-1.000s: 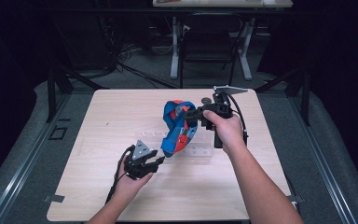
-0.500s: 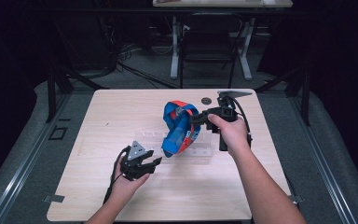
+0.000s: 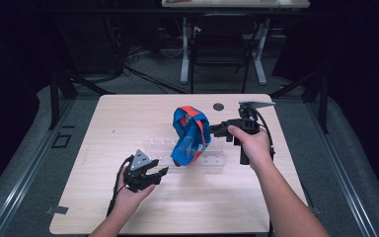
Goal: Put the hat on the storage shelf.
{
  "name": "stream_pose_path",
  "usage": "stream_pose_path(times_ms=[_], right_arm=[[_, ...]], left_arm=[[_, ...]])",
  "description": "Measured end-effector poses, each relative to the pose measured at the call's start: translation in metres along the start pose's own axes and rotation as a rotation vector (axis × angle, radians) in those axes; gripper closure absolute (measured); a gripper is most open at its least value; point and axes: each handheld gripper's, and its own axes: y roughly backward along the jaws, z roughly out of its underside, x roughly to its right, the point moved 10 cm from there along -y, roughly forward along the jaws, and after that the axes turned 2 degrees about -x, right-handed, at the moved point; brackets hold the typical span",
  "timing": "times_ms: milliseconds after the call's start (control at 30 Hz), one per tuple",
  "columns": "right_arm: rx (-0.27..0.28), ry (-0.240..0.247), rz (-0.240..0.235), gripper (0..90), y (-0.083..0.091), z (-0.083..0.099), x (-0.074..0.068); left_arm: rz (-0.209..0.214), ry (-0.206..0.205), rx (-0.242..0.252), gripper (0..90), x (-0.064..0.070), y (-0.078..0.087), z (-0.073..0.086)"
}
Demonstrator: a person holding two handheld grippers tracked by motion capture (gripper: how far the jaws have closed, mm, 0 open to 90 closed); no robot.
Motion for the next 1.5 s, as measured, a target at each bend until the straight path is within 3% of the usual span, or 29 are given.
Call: stream_pose_path(times_ms=[367, 733, 1100, 1500], right_arm=[[0.025, 0.027, 0.013, 50.9, 0.002, 0.007, 0.008], [0.069, 0.077, 0.064, 41.4, 0.004, 0.015, 0.02], [0.04, 0.126, 0.142, 38.1, 0.003, 0.034, 0.038], [0.033, 0.146, 0.195, 37.8, 0.004, 0.05, 0.054]], left_arm=[[0.01, 0.028, -0.01, 45.5, -0.005, 0.005, 0.006], [0.004, 0.053, -0.029, 40.7, -0.014, 0.016, 0.018], [-0.008, 0.073, -0.042, 39.6, -0.025, 0.027, 0.03], [-0.025, 0.088, -0.057, 39.6, -0.034, 0.026, 0.048]])
